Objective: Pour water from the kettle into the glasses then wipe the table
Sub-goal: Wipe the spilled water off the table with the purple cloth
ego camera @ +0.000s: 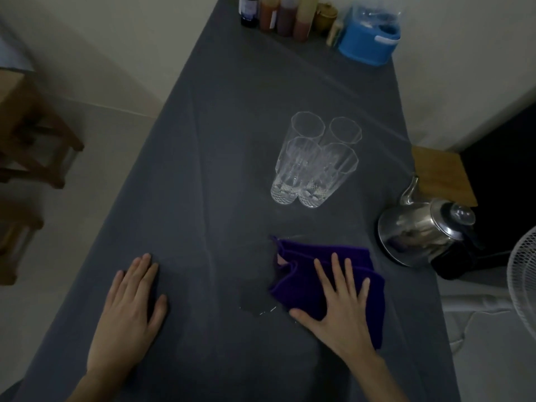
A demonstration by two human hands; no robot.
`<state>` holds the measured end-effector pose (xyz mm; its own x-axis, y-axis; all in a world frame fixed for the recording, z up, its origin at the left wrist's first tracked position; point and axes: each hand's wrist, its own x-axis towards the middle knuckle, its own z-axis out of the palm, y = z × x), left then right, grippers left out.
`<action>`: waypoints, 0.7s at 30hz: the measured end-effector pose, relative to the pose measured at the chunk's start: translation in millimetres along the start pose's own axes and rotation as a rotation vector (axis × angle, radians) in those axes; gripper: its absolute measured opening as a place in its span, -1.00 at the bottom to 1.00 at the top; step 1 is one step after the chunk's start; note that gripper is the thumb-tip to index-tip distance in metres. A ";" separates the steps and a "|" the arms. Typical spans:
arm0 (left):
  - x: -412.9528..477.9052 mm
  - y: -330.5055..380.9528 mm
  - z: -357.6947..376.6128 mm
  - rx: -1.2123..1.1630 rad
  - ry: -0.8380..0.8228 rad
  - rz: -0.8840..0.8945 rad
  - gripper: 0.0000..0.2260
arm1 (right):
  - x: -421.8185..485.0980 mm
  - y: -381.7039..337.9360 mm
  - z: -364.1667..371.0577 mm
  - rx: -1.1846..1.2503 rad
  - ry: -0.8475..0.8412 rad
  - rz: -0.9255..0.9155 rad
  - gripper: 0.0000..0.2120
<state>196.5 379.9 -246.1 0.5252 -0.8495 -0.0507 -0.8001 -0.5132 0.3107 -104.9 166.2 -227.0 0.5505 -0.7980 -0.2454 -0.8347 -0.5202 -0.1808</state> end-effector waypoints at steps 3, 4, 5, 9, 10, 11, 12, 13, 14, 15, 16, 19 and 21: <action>1.1 0.4 0.8 -0.019 0.004 -0.003 -0.41 | 5.6 12.2 3.9 0.025 0.106 0.050 -0.21; 1.7 0.7 1.1 -0.022 0.003 -0.005 -0.42 | 8.6 15.2 4.2 0.048 0.136 0.065 -0.26; 2.0 0.7 1.5 -0.023 0.004 -0.007 -0.44 | 11.1 17.5 5.3 0.073 0.158 0.070 -0.31; 1.6 1.7 0.1 -0.026 0.017 -0.007 -0.45 | 16.4 10.1 5.5 0.340 0.263 0.153 -0.35; 1.5 2.1 -0.1 -0.027 0.017 -0.010 -0.46 | 17.2 4.2 2.2 0.443 0.275 0.193 -0.30; 1.3 2.4 -0.4 -0.029 0.018 -0.011 -0.46 | 18.3 -3.9 -2.3 0.550 0.271 0.235 -0.30; 1.1 2.7 -0.7 -0.031 0.019 -0.011 -0.46 | 19.4 -14.2 -7.4 0.666 0.245 0.278 -0.35; 0.9 2.7 -0.8 -0.031 0.020 -0.010 -0.47 | 20.8 -26.1 -12.4 0.786 0.203 0.323 -0.44; 0.7 2.8 -1.0 -0.031 0.019 -0.011 -0.47 | 22.6 -39.6 -18.5 0.895 0.149 0.366 -0.49; 0.7 3.0 -1.5 -0.029 0.019 -0.012 -0.47 | 25.7 -52.9 -22.2 0.976 0.097 0.392 -0.51; 0.3 3.1 -1.8 -0.028 0.018 -0.013 -0.47 | 29.0 -66.1 -23.7 1.023 0.053 0.380 -0.55; -0.2 3.0 -2.6 -0.018 0.005 -0.015 -0.46 | 35.6 -101.8 -14.5 0.841 -0.008 0.027 -0.74; -0.2 2.0 -2.9 -0.008 -0.006 -0.015 -0.46 | 32.8 -117.9 -1.8 0.541 -0.060 -0.240 -0.59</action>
<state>195.7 379.4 -242.7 0.5355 -0.8423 -0.0613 -0.7895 -0.5251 0.3176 11.5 200.8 -212.0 0.7357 -0.6506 -0.1884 -0.5685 -0.4419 -0.6939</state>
